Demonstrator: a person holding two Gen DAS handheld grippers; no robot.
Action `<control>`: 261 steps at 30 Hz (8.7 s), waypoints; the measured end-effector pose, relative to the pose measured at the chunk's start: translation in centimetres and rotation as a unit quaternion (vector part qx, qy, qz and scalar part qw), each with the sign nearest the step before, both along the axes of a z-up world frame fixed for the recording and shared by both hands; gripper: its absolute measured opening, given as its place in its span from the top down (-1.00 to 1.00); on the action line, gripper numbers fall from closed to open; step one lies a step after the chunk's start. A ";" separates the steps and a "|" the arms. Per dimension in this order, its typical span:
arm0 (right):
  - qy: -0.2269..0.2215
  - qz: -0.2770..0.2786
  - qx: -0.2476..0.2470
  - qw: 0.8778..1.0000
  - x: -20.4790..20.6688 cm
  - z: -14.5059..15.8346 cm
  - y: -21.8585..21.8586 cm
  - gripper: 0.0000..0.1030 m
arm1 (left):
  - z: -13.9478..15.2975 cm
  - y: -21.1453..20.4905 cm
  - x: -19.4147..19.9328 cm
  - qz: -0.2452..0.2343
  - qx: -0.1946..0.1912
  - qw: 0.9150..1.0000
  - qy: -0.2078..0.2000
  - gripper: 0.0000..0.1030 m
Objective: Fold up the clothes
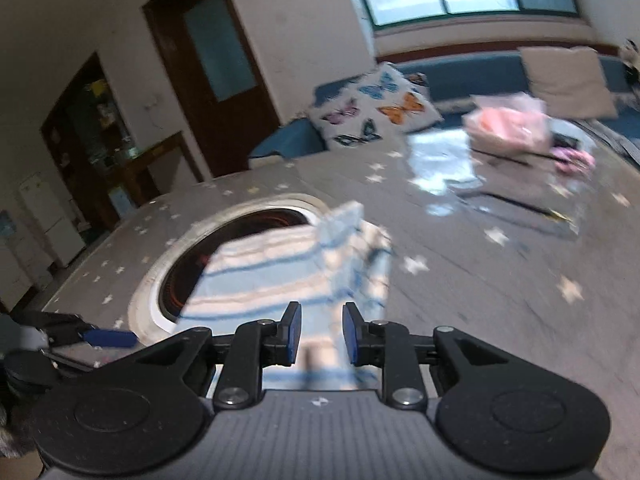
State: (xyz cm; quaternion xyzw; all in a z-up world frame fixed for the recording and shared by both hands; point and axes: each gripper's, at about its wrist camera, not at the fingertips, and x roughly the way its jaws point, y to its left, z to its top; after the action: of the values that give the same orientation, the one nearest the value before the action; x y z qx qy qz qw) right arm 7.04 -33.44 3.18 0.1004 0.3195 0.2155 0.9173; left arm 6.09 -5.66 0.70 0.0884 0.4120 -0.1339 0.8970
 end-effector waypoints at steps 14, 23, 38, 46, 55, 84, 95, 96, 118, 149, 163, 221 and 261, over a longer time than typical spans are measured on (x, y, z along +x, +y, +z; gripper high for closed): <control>0.015 -0.002 -0.024 1.000 5.4 -1.1 2.0 0.58 | 0.1 0.4 1.1 -0.005 -0.005 1.000 0.006 -0.28; 0.036 -0.025 -0.045 0.998 9.6 -2.5 2.7 0.62 | 1.2 0.8 4.0 0.014 -0.004 1.000 -0.008 -0.29; 0.037 -0.020 -0.041 0.998 11.6 -2.8 3.9 0.62 | 0.5 1.2 13.2 0.080 0.011 0.997 -0.016 -0.31; 0.035 -0.015 -0.045 0.998 11.8 -2.9 3.8 0.65 | -0.8 1.8 14.3 0.093 0.023 0.995 0.000 -0.36; 0.034 -0.009 -0.045 0.998 11.7 -2.7 3.7 0.64 | 1.4 -2.7 14.4 0.031 0.004 0.999 -0.021 -0.35; 0.053 -0.034 -0.036 0.997 6.6 -2.8 0.5 0.10 | 1.1 -0.7 9.6 0.057 -0.034 0.998 0.011 -0.39; 0.053 -0.042 -0.011 0.998 6.1 -3.9 0.4 0.35 | 0.2 0.5 7.2 0.082 -0.072 0.994 0.029 -0.35; 0.055 -0.041 -0.005 0.998 6.0 -4.0 0.3 0.49 | 0.2 0.4 7.1 0.082 -0.075 0.993 0.028 -0.34; 0.056 -0.067 0.022 0.996 3.8 -4.3 0.3 0.54 | -1.0 0.8 7.9 0.080 -0.114 0.989 0.055 0.26; 0.071 0.057 0.029 0.995 4.0 -0.9 15.4 0.76 | 1.8 16.9 0.6 0.187 -0.161 0.969 -0.016 0.82; 0.054 0.175 0.040 0.982 10.6 0.9 31.5 0.76 | 3.9 29.5 3.0 0.311 -0.124 0.941 -0.057 0.82; 0.026 0.190 -0.007 0.981 18.6 -1.3 40.5 0.64 | 2.5 31.7 16.0 0.310 -0.106 0.944 -0.032 0.71; 0.002 0.258 -0.064 0.964 8.2 -1.1 36.7 0.66 | 0.8 29.6 5.2 0.298 -0.051 0.953 -0.025 0.36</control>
State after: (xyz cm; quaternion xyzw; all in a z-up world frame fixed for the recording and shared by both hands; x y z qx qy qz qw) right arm 15.28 3.26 2.11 -0.0437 0.3493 0.4240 0.8345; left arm 11.28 23.98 1.53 -0.0808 0.3895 0.1206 0.9095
